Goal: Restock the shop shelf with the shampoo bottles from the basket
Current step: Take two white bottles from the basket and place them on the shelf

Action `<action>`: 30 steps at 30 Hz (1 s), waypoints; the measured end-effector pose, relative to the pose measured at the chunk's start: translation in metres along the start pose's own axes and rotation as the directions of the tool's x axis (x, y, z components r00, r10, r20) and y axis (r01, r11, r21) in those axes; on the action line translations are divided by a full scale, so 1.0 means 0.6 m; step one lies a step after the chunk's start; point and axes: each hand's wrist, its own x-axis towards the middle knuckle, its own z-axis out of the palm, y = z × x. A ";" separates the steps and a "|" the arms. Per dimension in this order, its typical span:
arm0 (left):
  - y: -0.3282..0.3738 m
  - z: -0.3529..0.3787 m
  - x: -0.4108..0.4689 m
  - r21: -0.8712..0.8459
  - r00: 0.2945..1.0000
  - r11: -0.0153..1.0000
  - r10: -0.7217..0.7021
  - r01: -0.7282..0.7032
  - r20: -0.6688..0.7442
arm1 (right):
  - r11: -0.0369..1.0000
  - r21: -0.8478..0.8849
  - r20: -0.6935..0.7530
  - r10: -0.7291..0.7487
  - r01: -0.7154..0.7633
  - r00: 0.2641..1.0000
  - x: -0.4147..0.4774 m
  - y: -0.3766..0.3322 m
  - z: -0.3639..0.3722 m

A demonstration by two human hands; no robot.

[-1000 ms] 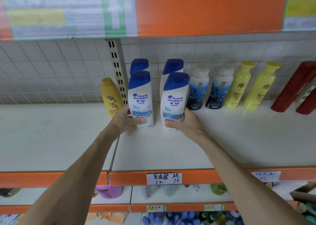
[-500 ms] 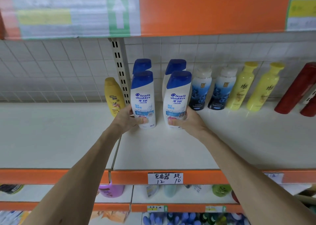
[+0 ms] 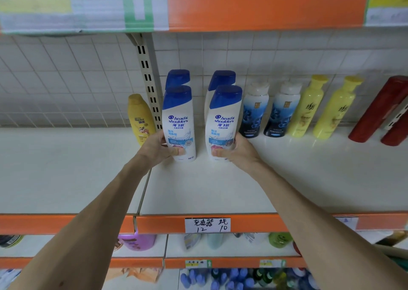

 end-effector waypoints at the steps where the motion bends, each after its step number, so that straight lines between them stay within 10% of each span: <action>1: 0.000 0.001 -0.001 -0.004 1.000 1.000 -0.003 0.003 -0.005 | 1.000 -0.006 -0.004 0.001 -0.001 1.000 0.000 0.002 0.001; 17: -0.005 -0.019 -0.043 -0.285 0.994 0.953 -0.096 0.106 0.052 | 0.982 -0.148 -0.091 0.100 -0.113 0.991 -0.053 -0.017 -0.042; 25: 0.044 0.040 -0.151 0.234 0.934 0.904 -0.347 0.358 -0.090 | 0.903 -0.421 -0.132 0.032 -0.085 0.991 -0.170 -0.015 -0.119; 30: 0.137 0.136 -0.261 0.548 0.975 0.811 -0.218 0.202 -0.037 | 0.768 -0.637 -0.084 0.009 -0.060 0.996 -0.312 -0.010 -0.191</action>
